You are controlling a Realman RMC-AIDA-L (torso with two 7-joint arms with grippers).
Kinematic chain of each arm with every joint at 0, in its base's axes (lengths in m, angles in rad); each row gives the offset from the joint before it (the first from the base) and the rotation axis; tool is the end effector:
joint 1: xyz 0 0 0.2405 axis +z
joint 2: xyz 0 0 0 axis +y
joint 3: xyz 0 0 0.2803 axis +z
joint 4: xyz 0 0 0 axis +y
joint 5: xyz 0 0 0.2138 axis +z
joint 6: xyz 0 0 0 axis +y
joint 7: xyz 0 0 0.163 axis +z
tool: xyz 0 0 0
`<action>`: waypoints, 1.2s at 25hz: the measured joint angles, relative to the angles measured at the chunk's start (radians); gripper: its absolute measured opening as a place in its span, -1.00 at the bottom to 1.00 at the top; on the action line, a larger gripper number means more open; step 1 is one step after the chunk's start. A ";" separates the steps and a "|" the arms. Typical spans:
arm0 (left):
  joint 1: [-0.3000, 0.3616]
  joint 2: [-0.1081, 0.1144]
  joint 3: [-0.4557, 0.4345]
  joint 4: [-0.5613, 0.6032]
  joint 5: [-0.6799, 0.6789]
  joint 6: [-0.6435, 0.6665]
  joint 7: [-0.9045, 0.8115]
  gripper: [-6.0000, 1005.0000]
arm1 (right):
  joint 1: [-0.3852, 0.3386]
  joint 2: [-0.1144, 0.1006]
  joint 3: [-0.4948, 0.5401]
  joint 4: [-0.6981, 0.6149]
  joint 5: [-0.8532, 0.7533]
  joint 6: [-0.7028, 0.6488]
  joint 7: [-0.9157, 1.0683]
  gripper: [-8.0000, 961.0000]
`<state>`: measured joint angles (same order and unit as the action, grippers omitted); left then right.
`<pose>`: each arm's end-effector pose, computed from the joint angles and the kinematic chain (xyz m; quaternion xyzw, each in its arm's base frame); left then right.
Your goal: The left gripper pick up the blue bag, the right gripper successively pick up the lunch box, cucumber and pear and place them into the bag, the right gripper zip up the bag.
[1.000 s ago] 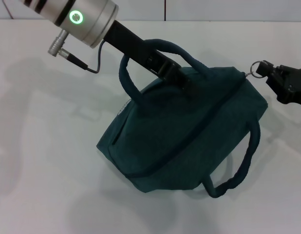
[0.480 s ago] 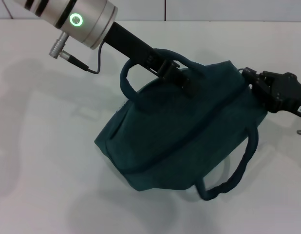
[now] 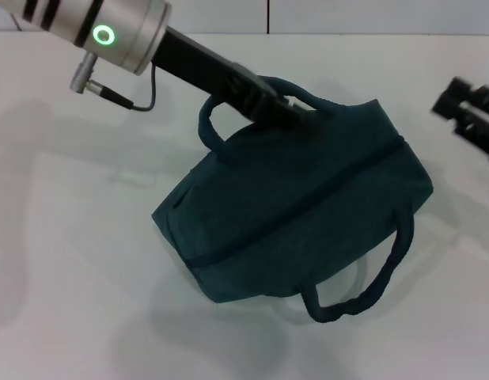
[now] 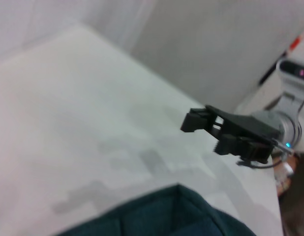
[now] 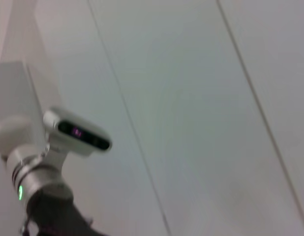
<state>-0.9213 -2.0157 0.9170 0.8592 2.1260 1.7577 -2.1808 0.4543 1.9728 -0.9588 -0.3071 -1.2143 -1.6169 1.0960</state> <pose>-0.1196 0.4044 -0.0107 0.9537 0.2816 0.0896 0.0553 0.2795 0.3402 0.0073 -0.8347 0.2059 0.4609 0.2199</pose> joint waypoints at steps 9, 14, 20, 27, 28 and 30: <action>0.130 -0.013 -0.199 0.003 -0.175 -0.045 0.344 -0.02 | -0.025 0.008 0.112 -0.020 0.006 -0.122 -0.090 0.29; 0.241 -0.006 -0.196 -0.008 -0.341 -0.005 0.508 0.08 | 0.015 -0.010 0.054 -0.049 -0.035 -0.173 -0.069 0.45; 0.305 -0.016 -0.183 -0.051 -0.358 0.131 0.562 0.09 | 0.081 -0.030 -0.001 -0.068 -0.173 -0.228 -0.025 0.52; 0.364 -0.016 -0.152 -0.134 -0.363 0.206 0.678 0.09 | 0.111 -0.040 0.001 -0.071 -0.287 -0.273 -0.010 0.51; 0.364 -0.016 -0.152 -0.134 -0.364 0.206 0.679 0.09 | 0.111 -0.045 0.005 -0.079 -0.290 -0.284 -0.008 0.51; 0.366 -0.018 -0.147 -0.148 -0.364 0.208 0.693 0.09 | 0.111 -0.048 0.005 -0.085 -0.291 -0.305 -0.004 0.51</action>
<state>-0.5548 -2.0337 0.7705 0.7115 1.7622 1.9655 -1.4874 0.5657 1.9246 -0.9538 -0.3920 -1.5056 -1.9219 1.0916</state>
